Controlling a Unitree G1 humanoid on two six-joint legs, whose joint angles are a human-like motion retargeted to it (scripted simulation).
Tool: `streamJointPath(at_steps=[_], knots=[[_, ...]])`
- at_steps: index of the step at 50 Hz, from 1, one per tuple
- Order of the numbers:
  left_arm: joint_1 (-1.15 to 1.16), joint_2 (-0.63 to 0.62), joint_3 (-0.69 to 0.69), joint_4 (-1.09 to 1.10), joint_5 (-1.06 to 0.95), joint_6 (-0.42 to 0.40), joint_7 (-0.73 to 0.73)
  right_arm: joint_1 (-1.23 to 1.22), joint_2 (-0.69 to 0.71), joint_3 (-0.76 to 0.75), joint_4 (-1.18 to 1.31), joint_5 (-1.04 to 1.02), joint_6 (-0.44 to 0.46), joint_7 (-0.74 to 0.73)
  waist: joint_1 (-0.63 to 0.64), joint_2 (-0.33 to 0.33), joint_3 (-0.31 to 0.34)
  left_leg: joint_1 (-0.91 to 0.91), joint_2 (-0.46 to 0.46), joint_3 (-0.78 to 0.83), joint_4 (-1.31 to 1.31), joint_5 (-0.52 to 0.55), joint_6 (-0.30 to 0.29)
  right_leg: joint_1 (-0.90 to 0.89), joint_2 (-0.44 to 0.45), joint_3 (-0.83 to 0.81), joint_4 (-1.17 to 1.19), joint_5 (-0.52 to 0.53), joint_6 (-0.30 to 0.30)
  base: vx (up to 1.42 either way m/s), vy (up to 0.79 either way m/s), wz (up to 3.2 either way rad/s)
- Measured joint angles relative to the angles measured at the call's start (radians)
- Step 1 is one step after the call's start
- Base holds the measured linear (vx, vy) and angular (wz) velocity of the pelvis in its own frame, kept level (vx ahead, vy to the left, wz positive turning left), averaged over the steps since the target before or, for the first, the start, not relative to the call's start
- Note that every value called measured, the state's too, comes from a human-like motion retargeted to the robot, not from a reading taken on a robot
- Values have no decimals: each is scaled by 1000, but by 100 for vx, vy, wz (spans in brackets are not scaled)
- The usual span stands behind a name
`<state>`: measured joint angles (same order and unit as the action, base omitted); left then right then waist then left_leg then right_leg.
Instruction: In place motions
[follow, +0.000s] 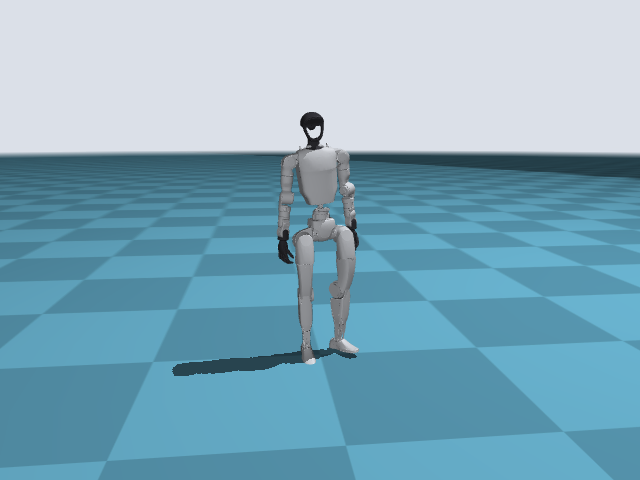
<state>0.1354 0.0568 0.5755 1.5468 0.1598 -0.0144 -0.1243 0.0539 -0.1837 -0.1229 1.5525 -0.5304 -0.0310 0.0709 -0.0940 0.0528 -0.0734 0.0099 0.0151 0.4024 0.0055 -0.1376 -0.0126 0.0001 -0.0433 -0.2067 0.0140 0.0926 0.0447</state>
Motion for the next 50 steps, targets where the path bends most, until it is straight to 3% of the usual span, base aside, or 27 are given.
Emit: streamJointPath(at_steps=[50], knots=[[-3,8,-17,4,-3,1,-2,-3,-3,-2,0,-8,-4,4,-5,3,2,2,0,-13,1,10,4,2,0,1,1,3,-6,0,0,0]])
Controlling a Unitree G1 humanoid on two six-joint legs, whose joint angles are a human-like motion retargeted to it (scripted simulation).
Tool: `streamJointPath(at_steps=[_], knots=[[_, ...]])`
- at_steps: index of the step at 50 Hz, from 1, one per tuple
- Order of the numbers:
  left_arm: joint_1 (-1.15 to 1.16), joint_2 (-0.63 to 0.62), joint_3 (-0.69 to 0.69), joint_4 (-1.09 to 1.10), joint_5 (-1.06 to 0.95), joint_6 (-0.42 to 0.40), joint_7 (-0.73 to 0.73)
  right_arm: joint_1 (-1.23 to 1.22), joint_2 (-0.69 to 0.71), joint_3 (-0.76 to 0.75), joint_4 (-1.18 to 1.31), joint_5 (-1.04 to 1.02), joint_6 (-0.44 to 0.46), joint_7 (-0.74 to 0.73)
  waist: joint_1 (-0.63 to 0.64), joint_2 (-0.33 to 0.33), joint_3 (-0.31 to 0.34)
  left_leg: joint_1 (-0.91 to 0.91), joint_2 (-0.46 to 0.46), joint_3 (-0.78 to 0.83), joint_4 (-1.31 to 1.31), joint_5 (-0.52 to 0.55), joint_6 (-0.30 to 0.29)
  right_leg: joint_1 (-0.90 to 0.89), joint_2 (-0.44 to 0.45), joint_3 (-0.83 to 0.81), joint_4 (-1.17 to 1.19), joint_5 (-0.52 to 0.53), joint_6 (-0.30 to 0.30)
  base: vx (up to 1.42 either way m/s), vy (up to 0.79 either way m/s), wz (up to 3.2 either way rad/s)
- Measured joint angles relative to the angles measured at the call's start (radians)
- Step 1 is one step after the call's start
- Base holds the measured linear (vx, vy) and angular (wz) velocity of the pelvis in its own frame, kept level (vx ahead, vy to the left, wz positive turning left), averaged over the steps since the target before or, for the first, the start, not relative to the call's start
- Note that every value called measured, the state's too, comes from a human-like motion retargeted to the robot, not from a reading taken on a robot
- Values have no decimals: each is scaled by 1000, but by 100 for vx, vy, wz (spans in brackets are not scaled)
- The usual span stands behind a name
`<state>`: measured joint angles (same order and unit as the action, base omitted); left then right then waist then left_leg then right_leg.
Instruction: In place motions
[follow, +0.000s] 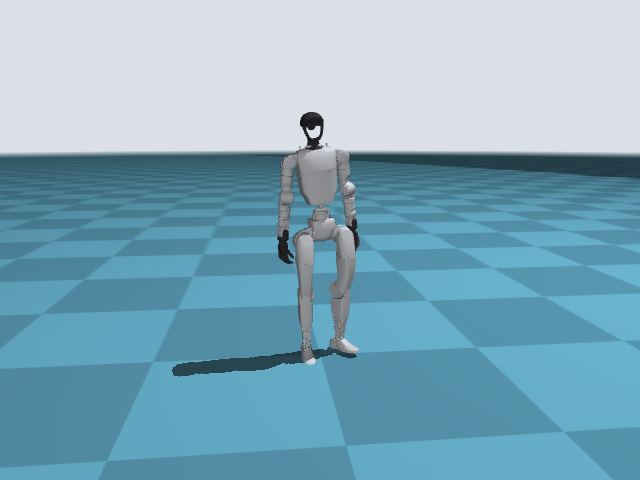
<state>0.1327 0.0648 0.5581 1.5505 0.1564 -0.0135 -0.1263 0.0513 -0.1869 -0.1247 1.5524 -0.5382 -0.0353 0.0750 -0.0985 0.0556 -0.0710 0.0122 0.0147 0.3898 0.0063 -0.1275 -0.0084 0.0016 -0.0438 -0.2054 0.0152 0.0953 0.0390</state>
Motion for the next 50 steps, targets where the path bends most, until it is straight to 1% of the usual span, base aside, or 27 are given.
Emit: streamJointPath(at_steps=[28,33,39,43,45,47,48,50], knots=[[1,-2,-1,-1,-2,1,-1,5,2,0,-2,-2,-1,1,-3,1,-4,0,1,-3,0,3,2,-3,3,4,0,0,-3,0,0,0],[2,-3,-4,0,-2,1,-5,3,0,5,-8,1,-4,6,-5,3,4,7,2,0,-1,0,-1,-4,4,7,5,3,-5,0,0,0],[20,-5,-4,-36,22,-2,-28,-18,-17,27,0,25,-6,10,1,12,33,5,17,18,38,-24,-8,-10,5,13,18,3,-16,-5,-4,-11],[62,-7,-19,-74,63,-37,-21,-90,-20,106,41,107,-30,15,18,-4,70,-42,43,40,175,-53,-6,-13,-11,29,29,5,-29,-13,-4,-18],[87,-3,-28,-70,81,-44,11,-146,3,154,52,130,-35,15,29,-26,97,-94,57,52,306,-25,5,-6,-30,38,27,11,-31,-19,-15,-12],[85,7,-19,-46,98,-31,17,-212,45,197,19,132,-36,46,24,-44,132,-232,116,16,569,65,6,-8,-48,35,18,18,-29,-35,-16,46],[78,13,-14,-31,110,-22,11,-239,64,208,-17,129,-40,71,24,-48,146,-319,150,-15,705,121,17,-16,-52,27,11,24,-27,-38,-21,76],[85,30,-23,3,114,-14,-4,-274,92,225,-100,125,-61,132,52,-55,165,-477,138,-131,890,217,50,-20,-55,15,-8,39,-27,-25,-25,55]])
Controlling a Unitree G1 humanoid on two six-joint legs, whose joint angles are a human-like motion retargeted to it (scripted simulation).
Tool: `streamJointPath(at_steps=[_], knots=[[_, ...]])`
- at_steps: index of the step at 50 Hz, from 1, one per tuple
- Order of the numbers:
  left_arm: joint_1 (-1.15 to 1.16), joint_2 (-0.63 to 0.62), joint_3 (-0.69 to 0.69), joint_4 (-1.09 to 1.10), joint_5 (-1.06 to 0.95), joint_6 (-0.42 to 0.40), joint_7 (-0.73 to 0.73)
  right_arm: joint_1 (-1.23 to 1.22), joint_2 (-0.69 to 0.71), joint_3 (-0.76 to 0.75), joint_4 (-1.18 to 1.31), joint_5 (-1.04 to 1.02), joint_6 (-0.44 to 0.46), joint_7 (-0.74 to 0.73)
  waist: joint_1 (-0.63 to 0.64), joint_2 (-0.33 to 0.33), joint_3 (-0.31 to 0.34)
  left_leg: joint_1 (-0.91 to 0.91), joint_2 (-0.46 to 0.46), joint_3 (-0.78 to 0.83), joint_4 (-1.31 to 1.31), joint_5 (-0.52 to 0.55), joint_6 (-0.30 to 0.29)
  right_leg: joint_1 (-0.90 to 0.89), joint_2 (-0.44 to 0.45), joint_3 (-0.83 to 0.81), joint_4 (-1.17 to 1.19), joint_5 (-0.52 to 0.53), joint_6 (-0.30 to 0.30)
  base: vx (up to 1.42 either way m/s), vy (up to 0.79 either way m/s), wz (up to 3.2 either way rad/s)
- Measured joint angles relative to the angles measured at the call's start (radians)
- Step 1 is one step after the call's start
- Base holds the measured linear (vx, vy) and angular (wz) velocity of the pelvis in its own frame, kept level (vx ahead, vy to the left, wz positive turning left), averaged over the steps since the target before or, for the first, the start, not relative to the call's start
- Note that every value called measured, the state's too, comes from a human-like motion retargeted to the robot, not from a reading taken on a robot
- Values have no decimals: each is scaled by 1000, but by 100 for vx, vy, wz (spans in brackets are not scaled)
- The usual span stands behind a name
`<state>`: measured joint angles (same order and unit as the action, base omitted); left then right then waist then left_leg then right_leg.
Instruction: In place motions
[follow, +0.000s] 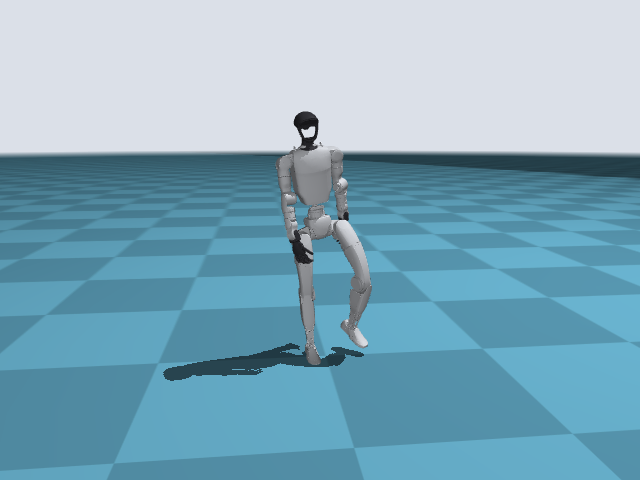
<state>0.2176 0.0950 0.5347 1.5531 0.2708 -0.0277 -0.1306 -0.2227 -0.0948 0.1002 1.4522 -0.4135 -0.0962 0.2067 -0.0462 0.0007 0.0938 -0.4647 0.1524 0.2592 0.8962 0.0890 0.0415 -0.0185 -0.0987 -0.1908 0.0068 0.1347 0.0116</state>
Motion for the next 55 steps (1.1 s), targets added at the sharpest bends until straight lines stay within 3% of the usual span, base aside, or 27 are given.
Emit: streamJointPath(at_steps=[2,5,9,12,15,16,17,19,22,24,27,31,35,37,38,40,42,43,45,47,49,50,55], knots=[[17,20,-13,32,-23,18,-21,-39,10,19,-60,-2,-19,47,67,-24,5,-82,-18,-13,125,-51,-8,-8,-15,7,-6,10,-6,-11,-15,-25],[34,33,-14,62,-53,46,-37,-68,31,-31,-138,-53,-40,46,164,-47,10,-142,26,46,244,-120,6,-33,-33,27,10,14,-17,-3,-4,-29],[32,30,30,62,-102,54,-70,-77,51,2,-190,-51,-92,28,113,-55,23,-104,12,70,233,-149,-13,-18,-41,14,16,5,-17,1,4,16],[20,26,46,56,-126,42,-57,-29,40,-8,-168,-109,-107,4,45,-40,-9,-1,-48,59,71,-120,-32,2,-35,-19,20,-16,-8,20,12,67],[-12,19,22,40,-209,-12,38,72,3,-63,-94,-172,-79,-35,24,-35,-43,189,-149,39,-266,-69,-47,19,-36,-43,55,-51,1,34,14,36],[-31,13,10,32,-245,-42,75,110,-15,-89,-61,-177,-69,-47,31,-38,-46,269,-184,55,-394,-152,-39,18,-40,-46,88,-69,-1,28,14,-2],[-53,5,-3,23,-282,-72,111,145,-35,-117,-25,-184,-57,-60,32,-35,-47,344,-206,78,-519,-213,-27,12,-40,-52,131,-84,-5,20,13,3],[-115,-15,-24,6,-349,-118,157,199,-83,-177,52,-193,-26,-93,2,-3,-45,443,-196,120,-723,-230,5,-44,-29,-94,283,-56,-36,15,22,35],[-235,-25,-35,-28,-409,-127,110,240,-160,-227,166,-144,13,-170,-59,48,-13,462,-157,110,-850,-189,15,-244,-24,-92,628,138,-107,-13,19,-2],[-311,-7,-47,-66,-406,-97,20,256,-205,-257,233,-80,24,-227,-148,73,22,457,-141,70,-877,-166,18,-349,-39,-111,822,115,-167,-22,21,69],[-384,25,-42,-149,-304,-50,-111,311,-239,-307,248,6,74,-236,-241,83,68,438,-122,20,-876,-154,31,-433,-18,-126,963,72,-178,-15,5,71],[-391,45,-148,-213,-218,-87,-93,408,-237,-379,248,129,59,-303,-203,76,67,437,-113,15,-856,-161,31,-407,73,-63,895,79,-118,6,-7,7],[-315,35,-233,-206,-163,-107,-8,436,-222,-365,248,196,35,-343,-126,61,15,462,-147,52,-859,-185,22,-244,82,-58,619,108,-103,21,-2,-39],[-244,4,-231,-171,-140,-102,24,405,-202,-318,248,176,51,-331,-119,40,-15,464,-186,59,-825,-212,25,-119,57,-98,411,108,-69,26,3,5],[-206,-12,-221,-148,-139,-101,36,373,-190,-280,248,159,62,-315,-130,22,-18,462,-208,57,-785,-229,29,-47,47,-116,308,43,-32,17,2,10],[-134,-38,-182,-99,-155,-106,47,281,-160,-189,248,123,68,-277,-125,-16,4,449,-232,96,-653,-244,39,60,21,-161,166,-71,-18,5,-3,-56],[-70,-51,-133,-66,-162,-129,70,150,-108,-100,248,86,53,-223,-81,-37,49,341,-152,164,-317,-158,35,112,-2,-135,78,-52,-13,-10,-8,-84],[-45,-50,-116,-58,-156,-142,88,74,-78,-72,247,67,40,-186,-97,-13,53,184,-28,100,-33,-110,-2,110,35,-156,42,-39,-23,-20,-18,-35],[25,-57,-107,-48,-152,-162,127,-3,-26,-21,147,33,23,-90,-2,-22,54,29,-40,59,146,5,50,79,43,-53,16,-1,-31,-15,-24,-147],[68,-64,-95,-23,-133,-167,134,-45,18,0,10,-6,4,15,82,-47,67,-61,-34,79,287,-80,70,49,9,23,23,29,-21,-13,-7,-194],[71,-56,-76,42,-109,-141,114,-81,50,1,-127,-45,-52,70,128,-54,79,-134,39,99,414,-134,74,35,6,19,17,45,-34,-21,1,-115],[71,-56,-57,66,-100,-123,97,-101,61,13,-166,-46,-85,60,138,-62,83,-158,61,110,458,-163,81,26,3,36,19,49,-41,-13,0,-70],[90,-55,-10,83,-139,-85,77,-104,69,56,-203,-55,-185,-65,119,-72,42,-146,-10,100,418,-201,71,20,-17,30,21,43,-37,8,3,13]])
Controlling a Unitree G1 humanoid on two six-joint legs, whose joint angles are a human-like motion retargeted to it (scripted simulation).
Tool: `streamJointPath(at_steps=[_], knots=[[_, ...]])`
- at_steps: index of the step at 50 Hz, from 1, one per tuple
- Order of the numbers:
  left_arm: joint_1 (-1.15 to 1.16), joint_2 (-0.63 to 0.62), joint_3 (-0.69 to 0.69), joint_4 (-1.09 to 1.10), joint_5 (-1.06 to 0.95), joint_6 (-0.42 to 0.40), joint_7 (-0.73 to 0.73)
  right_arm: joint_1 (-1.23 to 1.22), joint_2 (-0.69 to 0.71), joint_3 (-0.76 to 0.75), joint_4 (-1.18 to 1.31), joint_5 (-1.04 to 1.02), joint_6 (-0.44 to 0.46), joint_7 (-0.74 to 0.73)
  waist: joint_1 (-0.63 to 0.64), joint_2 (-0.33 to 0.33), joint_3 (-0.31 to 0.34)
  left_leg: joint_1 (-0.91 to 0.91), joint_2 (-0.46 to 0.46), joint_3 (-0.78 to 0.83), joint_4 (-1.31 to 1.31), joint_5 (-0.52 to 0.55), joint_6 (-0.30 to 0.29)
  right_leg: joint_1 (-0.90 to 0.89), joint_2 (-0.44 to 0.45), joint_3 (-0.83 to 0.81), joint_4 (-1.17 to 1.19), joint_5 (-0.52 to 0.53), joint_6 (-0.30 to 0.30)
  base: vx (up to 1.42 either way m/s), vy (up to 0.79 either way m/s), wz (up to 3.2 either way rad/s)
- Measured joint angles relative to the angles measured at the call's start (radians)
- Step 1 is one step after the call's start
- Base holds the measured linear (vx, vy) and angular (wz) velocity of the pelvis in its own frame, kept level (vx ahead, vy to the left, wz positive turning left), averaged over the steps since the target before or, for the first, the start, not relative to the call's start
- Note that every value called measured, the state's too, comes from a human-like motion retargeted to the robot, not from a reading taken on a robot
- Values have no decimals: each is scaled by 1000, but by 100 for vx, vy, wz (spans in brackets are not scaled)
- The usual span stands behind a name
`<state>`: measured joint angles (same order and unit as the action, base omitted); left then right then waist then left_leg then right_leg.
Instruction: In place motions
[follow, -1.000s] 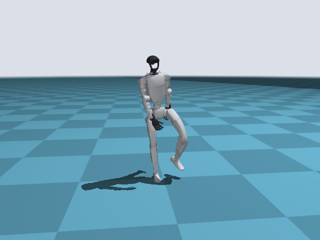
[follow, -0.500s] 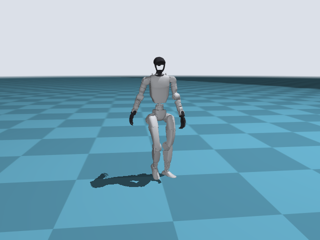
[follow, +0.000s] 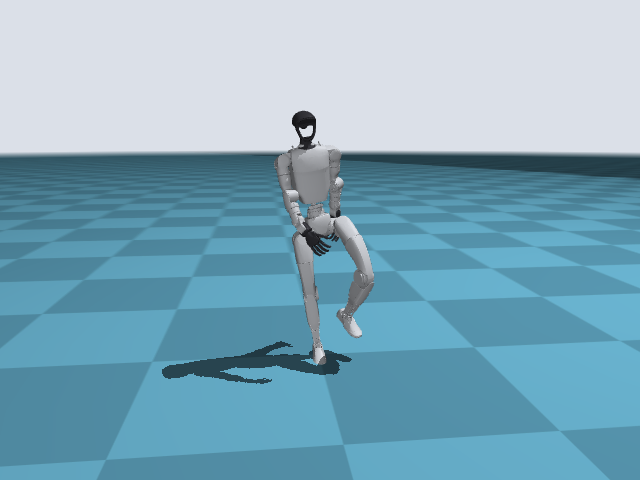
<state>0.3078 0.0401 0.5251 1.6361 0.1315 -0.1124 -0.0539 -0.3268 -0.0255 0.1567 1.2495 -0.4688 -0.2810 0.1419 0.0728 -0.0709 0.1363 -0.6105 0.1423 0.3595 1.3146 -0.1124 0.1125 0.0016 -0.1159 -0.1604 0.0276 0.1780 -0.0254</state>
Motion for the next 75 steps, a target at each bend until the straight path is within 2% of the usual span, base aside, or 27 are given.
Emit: streamJointPath(at_steps=[6,8,10,12,14,16,20,24,28,30,32,35,37,38,40,42,46,53,57,61,65,66,68,70,72,73,75], knots=[[-102,28,-30,-20,-46,6,14,179,-86,-104,150,-119,65,1,-76,29,-55,288,-179,-55,-511,100,-58,36,13,-69,35,-68,12,18,10,80],[-152,35,-60,-46,-66,-2,17,259,-127,-168,246,-118,106,-21,-83,29,-55,457,-320,-232,-862,40,-106,44,13,-80,88,-101,10,22,9,40],[-197,37,-92,-81,-86,-15,18,335,-176,-237,340,-101,148,-42,-132,47,-69,591,-289,-190,-1093,-43,-86,25,25,-146,175,-90,-1,19,12,69],[-277,41,-120,-110,-119,-18,-6,392,-240,-303,418,-69,192,-78,-141,94,-72,624,-215,-45,-1216,-27,-32,-92,20,-212,379,89,-41,-5,14,-34],[-375,59,-132,-137,-135,-18,-27,418,-289,-353,450,0,203,-123,-168,113,-32,626,-190,-53,-1267,0,-38,-261,10,-184,638,184,-76,-37,14,9],[-468,91,-145,-178,-140,-20,-48,453,-329,-396,450,78,213,-162,-246,118,25,631,-176,-72,-1291,22,-38,-393,-3,-173,865,138,-116,-44,12,97],[-535,124,-137,-303,-70,-23,-48,537,-374,-449,450,140,274,-213,-349,128,59,603,-143,-91,-1280,35,-30,-561,28,-147,1087,80,-92,-13,-3,69],[-509,124,-203,-360,-72,-55,-15,632,-367,-495,450,171,251,-268,-300,131,14,598,-138,-90,-1269,27,-29,-545,71,-110,1043,79,-56,20,-7,-16],[-456,106,-207,-388,-36,-93,-24,621,-330,-484,450,170,252,-240,-237,114,-15,620,-163,-55,-1270,9,-34,-374,84,-93,820,97,-47,8,-2,-43],[-394,94,-197,-397,0,-147,68,588,-310,-437,450,160,272,-220,-204,104,-35,639,-178,-28,-1262,-10,-39,-265,113,-50,666,111,-13,24,-2,-59],[-309,74,-185,-406,33,-206,219,534,-287,-365,450,138,284,-205,-184,90,-56,645,-201,-9,-1224,-35,-37,-148,111,-34,495,100,20,26,-1,-45],[-171,37,-135,-427,61,-290,377,406,-237,-238,450,84,293,-172,-176,58,-62,623,-237,22,-1093,-39,-32,20,82,-53,260,-84,52,11,-4,-43],[-99,16,-77,-438,51,-320,404,285,-186,-149,450,59,281,-124,-165,24,-51,527,-181,118,-805,70,-27,59,37,-72,171,-143,21,-14,-7,-71],[-83,10,-46,-441,46,-326,405,211,-157,-114,448,56,268,-96,-146,25,-46,412,-91,131,-581,151,-34,52,39,-46,141,-151,24,-22,-9,-94],[-20,5,-37,-453,17,-339,422,138,-98,-84,373,59,242,-49,-56,21,-40,185,-55,23,-298,303,14,36,44,2,117,-128,22,-13,-17,-113],[5,-17,-17,-438,-44,-349,453,50,-54,-64,277,75,222,30,-10,13,7,23,-67,-46,-59,162,20,10,29,56,160,-121,31,-23,-16,-83],[-56,-85,99,-231,-217,-318,382,-54,44,-82,38,125,199,81,121,-32,79,-239,32,3,280,51,11,0,-5,119,140,-92,-10,-34,-3,-91],[-7,-90,211,-20,-332,-113,97,-86,109,-5,-207,240,131,181,210,-88,31,-432,76,38,399,7,-66,-35,-56,177,118,-83,-6,11,1,-31],[-6,-59,179,6,-297,-52,-27,-71,88,34,-211,147,100,150,142,-54,16,-294,7,-28,260,-4,-72,2,-20,149,104,-93,1,5,0,52],[-24,-44,138,-51,-227,-99,69,14,38,15,-121,57,91,96,73,-8,-25,-17,-86,-41,-53,-4,-47,47,7,59,88,-114,14,15,8,75],[-53,-10,67,-130,-158,-132,91,181,-28,-72,57,-38,128,55,-19,24,-73,389,-259,-104,-691,91,-74,74,34,-25,143,-161,20,34,9,87],[-66,4,39,-144,-150,-137,91,223,-52,-100,109,-60,141,37,-32,34,-79,489,-293,-120,-857,-30,-79,74,46,-46,178,-156,12,34,17,48],[-107,34,-24,-162,-136,-137,85,304,-108,-159,219,-103,175,-11,-84,80,-102,621,-249,0,-1096,-138,-14,50,65,-167,281,-45,-21,26,19,88],[-200,69,-85,-155,-124,-116,50,356,-174,-231,325,-121,223,-64,-170,136,-136,617,-191,-47,-1208,-104,-24,-141,21,-295,587,196,-58,-4,17,138],[-309,103,-112,-203,-108,-109,12,365,-223,-285,408,-39,243,-131,-207,109,-48,605,-193,-71,-1213,-78,-32,-386,-14,-169,982,232,-113,-49,9,62],[-370,126,-146,-228,-115,-110,-8,373,-245,-327,440,18,243,-158,-236,100,12,626,-203,-80,-1228,-65,-21,-457,-43,-164,1138,170,-128,-64,8,100],[-481,197,-220,-268,-133,-95,-67,412,-279,-411,450,123,260,-162,-305,110,106,629,-201,-137,-1226,-45,0,-599,-69,-155,1376,123,-105,-61,13,155]])
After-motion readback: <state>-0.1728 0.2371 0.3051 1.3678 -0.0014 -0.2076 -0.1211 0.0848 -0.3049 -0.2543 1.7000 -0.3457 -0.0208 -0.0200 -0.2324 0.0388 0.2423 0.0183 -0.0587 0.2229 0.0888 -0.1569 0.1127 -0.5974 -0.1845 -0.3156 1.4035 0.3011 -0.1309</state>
